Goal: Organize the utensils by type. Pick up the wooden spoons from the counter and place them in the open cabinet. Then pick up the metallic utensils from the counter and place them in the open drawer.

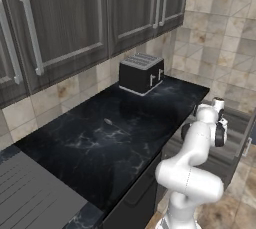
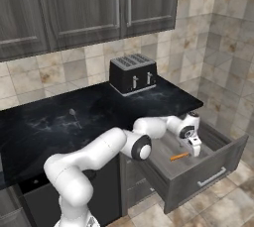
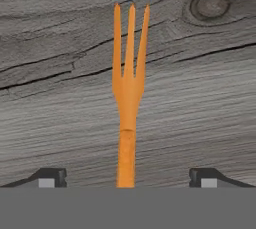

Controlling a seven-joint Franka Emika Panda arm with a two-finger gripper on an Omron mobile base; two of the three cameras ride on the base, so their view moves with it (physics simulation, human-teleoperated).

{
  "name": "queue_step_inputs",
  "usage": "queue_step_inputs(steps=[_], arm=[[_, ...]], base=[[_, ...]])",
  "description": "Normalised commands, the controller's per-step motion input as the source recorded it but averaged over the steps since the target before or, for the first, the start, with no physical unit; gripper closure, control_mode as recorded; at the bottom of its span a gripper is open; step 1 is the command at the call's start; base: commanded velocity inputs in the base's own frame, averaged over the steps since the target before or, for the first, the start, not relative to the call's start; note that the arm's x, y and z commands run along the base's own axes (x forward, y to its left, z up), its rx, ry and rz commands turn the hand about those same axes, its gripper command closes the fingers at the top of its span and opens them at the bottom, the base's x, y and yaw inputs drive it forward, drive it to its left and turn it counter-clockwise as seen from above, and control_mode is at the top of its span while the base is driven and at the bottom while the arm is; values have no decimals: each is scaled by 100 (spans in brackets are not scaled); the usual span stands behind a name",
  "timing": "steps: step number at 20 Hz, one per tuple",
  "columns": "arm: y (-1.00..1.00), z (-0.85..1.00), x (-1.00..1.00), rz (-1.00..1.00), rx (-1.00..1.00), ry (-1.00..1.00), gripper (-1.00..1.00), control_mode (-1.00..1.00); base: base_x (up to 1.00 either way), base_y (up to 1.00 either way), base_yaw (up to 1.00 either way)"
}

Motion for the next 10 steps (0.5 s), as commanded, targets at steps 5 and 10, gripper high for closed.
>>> queue_step_inputs(steps=[5,10], arm=[[-1,67,1,0,1,0,-100,-100],[-3,71,-7,0,0,-2,-100,-100]], base=[[0,0,0],[0,0,0]])
